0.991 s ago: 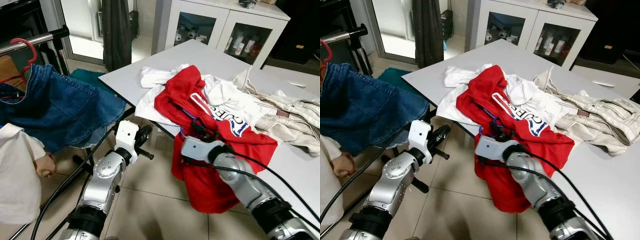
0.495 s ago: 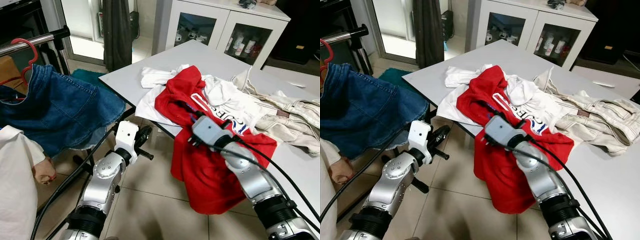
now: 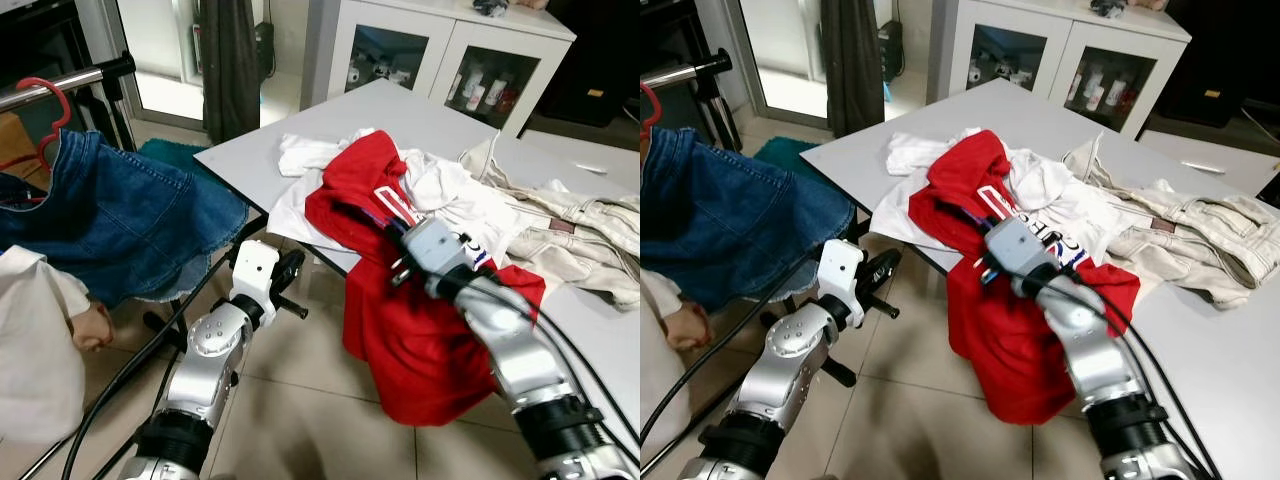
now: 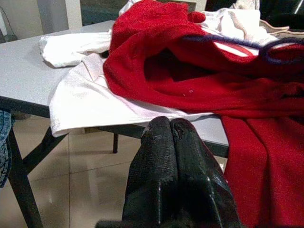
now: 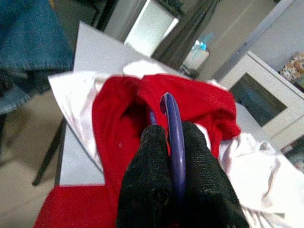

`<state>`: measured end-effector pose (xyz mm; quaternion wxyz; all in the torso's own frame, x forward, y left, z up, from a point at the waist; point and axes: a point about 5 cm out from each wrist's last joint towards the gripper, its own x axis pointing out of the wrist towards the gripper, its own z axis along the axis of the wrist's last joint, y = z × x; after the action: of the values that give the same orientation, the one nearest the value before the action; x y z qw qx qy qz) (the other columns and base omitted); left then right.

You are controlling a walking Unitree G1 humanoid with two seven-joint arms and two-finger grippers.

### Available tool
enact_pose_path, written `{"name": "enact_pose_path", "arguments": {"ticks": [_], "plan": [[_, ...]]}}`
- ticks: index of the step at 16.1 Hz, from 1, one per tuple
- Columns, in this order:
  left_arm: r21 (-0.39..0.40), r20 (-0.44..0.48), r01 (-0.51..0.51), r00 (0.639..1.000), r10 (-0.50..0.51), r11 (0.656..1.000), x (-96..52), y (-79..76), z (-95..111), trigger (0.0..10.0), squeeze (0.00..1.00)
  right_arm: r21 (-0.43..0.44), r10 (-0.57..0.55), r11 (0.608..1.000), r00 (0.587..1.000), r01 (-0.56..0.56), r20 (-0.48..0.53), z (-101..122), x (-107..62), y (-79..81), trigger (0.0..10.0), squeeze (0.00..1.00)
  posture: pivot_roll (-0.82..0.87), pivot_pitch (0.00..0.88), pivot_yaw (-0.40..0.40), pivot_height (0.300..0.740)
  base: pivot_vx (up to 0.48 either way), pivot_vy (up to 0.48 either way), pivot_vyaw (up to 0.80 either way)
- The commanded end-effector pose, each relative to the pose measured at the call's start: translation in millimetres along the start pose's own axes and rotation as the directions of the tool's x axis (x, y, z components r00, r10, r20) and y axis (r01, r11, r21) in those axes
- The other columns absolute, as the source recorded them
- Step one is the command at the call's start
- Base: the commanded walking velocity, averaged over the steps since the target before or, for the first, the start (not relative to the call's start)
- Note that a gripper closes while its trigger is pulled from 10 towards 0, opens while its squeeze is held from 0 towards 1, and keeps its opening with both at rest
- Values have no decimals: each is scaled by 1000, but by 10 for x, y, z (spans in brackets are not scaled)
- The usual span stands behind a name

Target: Hang hanger

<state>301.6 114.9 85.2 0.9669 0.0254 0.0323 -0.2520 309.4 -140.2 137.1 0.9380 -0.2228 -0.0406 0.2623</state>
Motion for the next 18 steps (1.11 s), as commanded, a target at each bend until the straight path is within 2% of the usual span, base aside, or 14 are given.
{"name": "enact_pose_path", "arguments": {"ticks": [1,3,5,9,10,11,12,13,16,18], "plan": [[8,5,7,1000,-7,1000,47,-28,26,10000,0,24,20,1000,1000,-21,16,41,-39,-60,0,0,5,0,-92,740,0,0,0],[11,7,4,1000,-4,1000,47,-17,34,10000,0,-45,92,995,996,-91,21,120,-196,-240,0,0,1,0,-87,740,0,0,0],[10,7,5,1000,-5,1000,54,-14,40,10000,0,-101,143,985,990,-141,5,155,-292,-323,0,0,-4,0,-85,740,0,0,0],[11,35,6,999,-6,1000,79,-13,87,10000,0,-108,278,955,960,-275,13,255,-388,-233,0,0,-6,0,-85,740,0,0,0],[10,71,15,997,-16,1000,80,-11,139,10000,0,-104,324,941,946,-321,16,288,-413,-186,0,0,-6,0,-85,740,0,0,0],[10,71,15,997,-16,1000,80,-11,139,10000,0,-104,324,941,946,-321,16,288,-413,-186,0,0,-6,0,-85,740,0,0,0],[30,130,53,990,-56,998,73,-8,231,10000,1000,-85,377,924,926,-373,30,327,-456,-135,0,0,-1,0,-88,740,0,0,0],[46,162,84,983,-90,995,69,-7,286,10000,1000,-72,392,918,919,-389,35,342,-480,-134,0,0,0,0,-87,740,0,0,0],[79,179,119,975,-132,990,63,-25,307,10000,1000,-31,386,923,921,-385,59,393,-508,-200,0,0,-3,0,-78,740,0,0,0],[126,173,92,979,-113,988,89,-20,300,10000,1000,20,376,925,920,-380,109,495,-500,-239,0,0,-5,0,-75,740,0,0,0]]}}
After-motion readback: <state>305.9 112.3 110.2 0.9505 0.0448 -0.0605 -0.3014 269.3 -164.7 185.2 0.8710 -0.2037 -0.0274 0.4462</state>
